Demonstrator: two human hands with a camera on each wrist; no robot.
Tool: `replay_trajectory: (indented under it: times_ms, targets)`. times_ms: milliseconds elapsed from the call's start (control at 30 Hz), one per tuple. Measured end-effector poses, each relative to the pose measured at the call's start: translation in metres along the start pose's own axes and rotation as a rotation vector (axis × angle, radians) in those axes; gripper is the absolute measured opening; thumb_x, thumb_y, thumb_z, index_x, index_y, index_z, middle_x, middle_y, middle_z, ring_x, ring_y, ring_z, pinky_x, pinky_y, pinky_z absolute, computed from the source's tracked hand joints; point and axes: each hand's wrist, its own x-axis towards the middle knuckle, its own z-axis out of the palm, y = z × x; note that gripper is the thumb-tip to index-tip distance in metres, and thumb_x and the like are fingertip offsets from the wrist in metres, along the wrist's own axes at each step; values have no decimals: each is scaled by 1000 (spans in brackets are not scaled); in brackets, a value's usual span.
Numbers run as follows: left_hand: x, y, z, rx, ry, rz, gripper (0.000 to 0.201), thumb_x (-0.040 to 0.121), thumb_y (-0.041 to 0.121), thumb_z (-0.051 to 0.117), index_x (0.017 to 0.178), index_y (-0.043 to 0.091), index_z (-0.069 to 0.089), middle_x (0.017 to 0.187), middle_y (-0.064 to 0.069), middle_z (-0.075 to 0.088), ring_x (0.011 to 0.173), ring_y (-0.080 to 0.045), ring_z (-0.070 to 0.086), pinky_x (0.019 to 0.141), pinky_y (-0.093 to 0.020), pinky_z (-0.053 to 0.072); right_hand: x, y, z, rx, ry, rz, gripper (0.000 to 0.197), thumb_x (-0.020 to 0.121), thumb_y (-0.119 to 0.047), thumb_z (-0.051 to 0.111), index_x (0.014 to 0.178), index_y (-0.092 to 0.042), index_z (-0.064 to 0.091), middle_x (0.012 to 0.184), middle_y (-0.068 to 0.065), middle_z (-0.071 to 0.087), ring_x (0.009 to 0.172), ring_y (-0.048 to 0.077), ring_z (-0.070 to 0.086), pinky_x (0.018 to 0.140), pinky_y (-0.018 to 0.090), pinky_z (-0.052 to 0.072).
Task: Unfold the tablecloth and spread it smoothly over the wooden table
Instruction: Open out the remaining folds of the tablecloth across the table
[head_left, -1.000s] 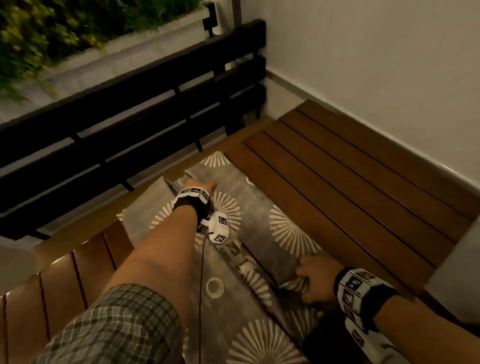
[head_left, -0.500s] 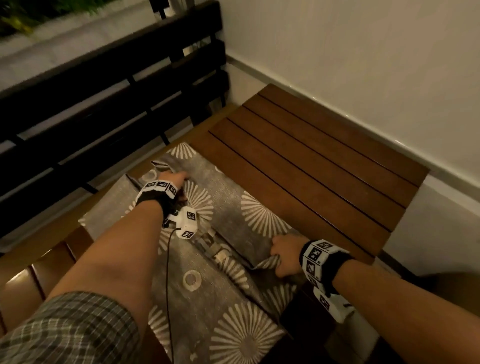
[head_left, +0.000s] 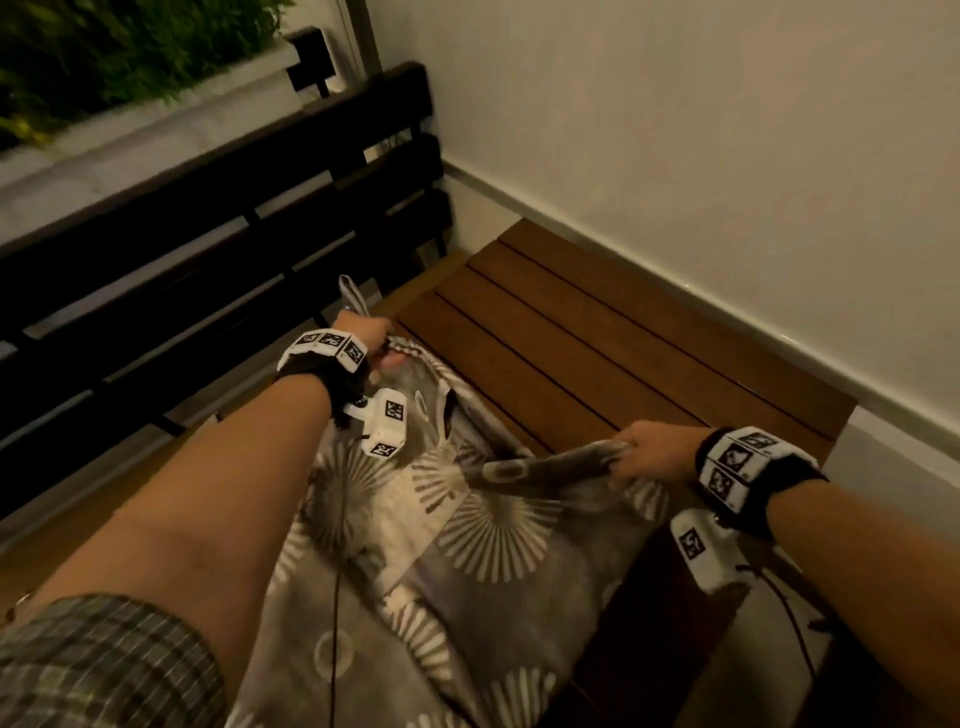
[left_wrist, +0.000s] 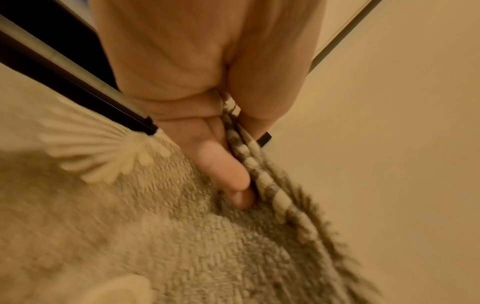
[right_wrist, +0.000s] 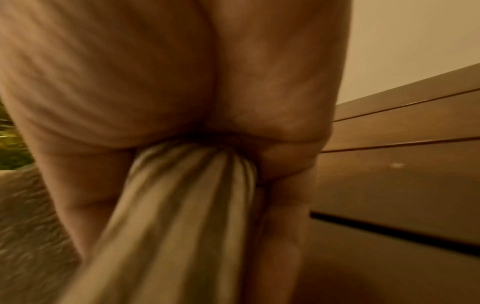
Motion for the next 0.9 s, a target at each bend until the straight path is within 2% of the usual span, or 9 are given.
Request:
replay_trajectory:
  times_ms: [67, 167, 267, 367, 500, 600, 733, 800, 900]
  targets:
    - [10, 14, 33, -12, -9, 21, 42, 87, -3, 57, 127, -1, 43, 92, -23, 63, 44, -24, 65, 52, -46, 59, 10, 29, -16, 129, -46, 103, 9, 77, -19, 76, 82, -13, 70, 86, 6, 69, 90, 28, 66, 81, 37, 53]
    - [26, 23, 75, 38, -88, 62, 70, 88, -1, 59, 147, 12, 23, 108, -21, 62, 74, -29, 65, 72, -53, 58, 28, 63, -35, 92, -150, 247, 26, 77, -34, 77, 86, -12, 67, 88, 4, 66, 101, 31, 64, 84, 36, 50]
    - [27, 25, 101, 281, -177, 72, 57, 88, 24, 64, 138, 7, 44, 125, -16, 60, 98, -26, 59, 96, -49, 50, 42, 71, -58, -163, -291, 271, 52, 77, -54, 70, 108, -12, 65, 107, 3, 65, 106, 23, 61, 92, 33, 49]
    - [11, 22, 109, 436, -78, 193, 36, 91, 35, 62, 120, 15, 61, 110, -4, 63, 103, -24, 60, 89, -33, 47, 48, 52, -84, -386, -365, 263, 45, 80, -57, 63, 98, -15, 66, 106, 3, 68, 86, 17, 63, 90, 33, 49]
    - [-14, -3, 108, 605, -61, 303, 45, 94, 44, 51, 133, 23, 51, 135, -9, 56, 121, -28, 54, 104, -42, 43, 67, 8, -101, -805, 31, -112, 30, 88, -45, 52, 92, -15, 52, 95, 5, 58, 92, 24, 62, 78, 34, 51]
    - [-27, -30, 117, 1008, -30, 305, 66, 92, 59, 36, 151, 33, 18, 160, -9, 14, 145, -37, 15, 116, -54, 19, 93, -13, -81, -734, 366, -576, 20, 88, -31, 47, 99, -15, 52, 102, 4, 55, 98, 25, 57, 78, 37, 48]
    - [-34, -52, 139, 1124, -88, 104, 70, 92, 67, 19, 150, 41, -9, 161, -3, -16, 147, -36, -11, 114, -62, 7, 116, -24, -39, -784, 235, -825, 55, 91, -32, 49, 143, -17, 35, 155, 8, 27, 140, 27, 26, 111, 45, 26]
    - [-32, -58, 144, 1108, -146, 30, 66, 94, 64, 18, 148, 44, -15, 160, -3, -21, 146, -36, -15, 114, -64, 4, 123, -20, -24, -796, 111, -774, 67, 96, -38, 43, 152, -19, 11, 162, 2, 1, 148, 21, 2, 119, 43, 8]
    - [-26, -57, 136, 1071, -194, 63, 62, 93, 66, 16, 147, 50, -11, 160, 0, -21, 146, -35, -16, 115, -61, -1, 131, -9, -20, -765, 71, -692, 67, 98, -49, 31, 153, -25, 3, 161, -5, -8, 148, 17, -9, 120, 45, 4]
